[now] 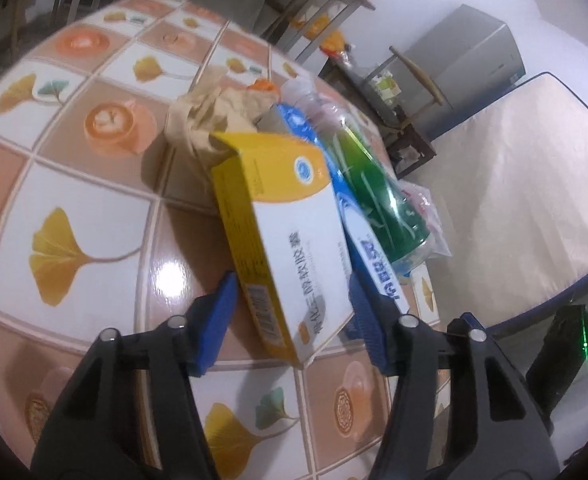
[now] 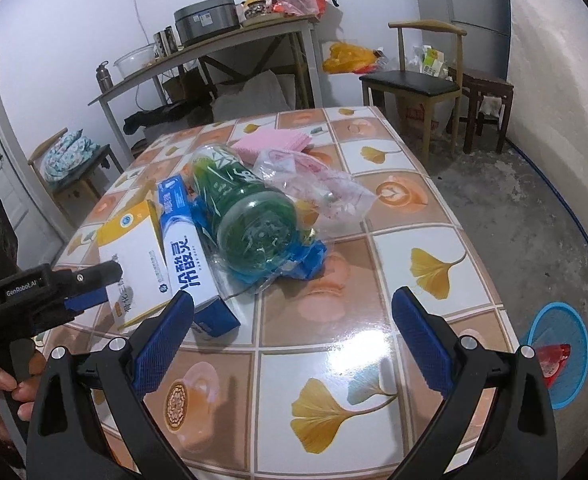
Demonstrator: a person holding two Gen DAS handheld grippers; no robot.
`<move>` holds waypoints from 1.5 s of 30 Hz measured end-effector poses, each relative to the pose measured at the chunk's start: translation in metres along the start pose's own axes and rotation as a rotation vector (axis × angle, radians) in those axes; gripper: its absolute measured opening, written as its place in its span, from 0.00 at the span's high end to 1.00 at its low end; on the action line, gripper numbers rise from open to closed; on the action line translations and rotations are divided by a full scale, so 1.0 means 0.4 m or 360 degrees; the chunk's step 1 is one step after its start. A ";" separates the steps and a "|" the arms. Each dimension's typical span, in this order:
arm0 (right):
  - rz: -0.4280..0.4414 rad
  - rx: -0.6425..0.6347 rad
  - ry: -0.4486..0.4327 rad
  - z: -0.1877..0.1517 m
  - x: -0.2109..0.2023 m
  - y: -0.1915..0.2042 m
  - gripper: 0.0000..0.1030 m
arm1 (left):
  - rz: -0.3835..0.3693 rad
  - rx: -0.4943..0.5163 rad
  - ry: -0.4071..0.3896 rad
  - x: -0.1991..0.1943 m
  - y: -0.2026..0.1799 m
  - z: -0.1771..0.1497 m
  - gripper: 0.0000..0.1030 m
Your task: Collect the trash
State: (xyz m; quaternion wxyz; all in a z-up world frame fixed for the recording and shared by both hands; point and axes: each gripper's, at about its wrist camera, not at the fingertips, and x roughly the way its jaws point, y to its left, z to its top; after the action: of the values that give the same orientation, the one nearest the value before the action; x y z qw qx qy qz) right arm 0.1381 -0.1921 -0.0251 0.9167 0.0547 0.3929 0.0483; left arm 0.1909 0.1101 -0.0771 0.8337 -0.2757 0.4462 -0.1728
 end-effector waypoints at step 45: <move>0.0034 0.0056 -0.0059 -0.015 -0.040 -0.009 0.06 | -0.0573 -0.0310 0.0252 -0.072 0.132 -0.004 0.72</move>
State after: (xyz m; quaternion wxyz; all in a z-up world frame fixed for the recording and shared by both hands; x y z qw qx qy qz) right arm 0.1229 -0.1972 -0.0183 0.9221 0.0760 0.3762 0.0501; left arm 0.1762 0.1666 -0.0916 0.7211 -0.4158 0.4685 -0.2960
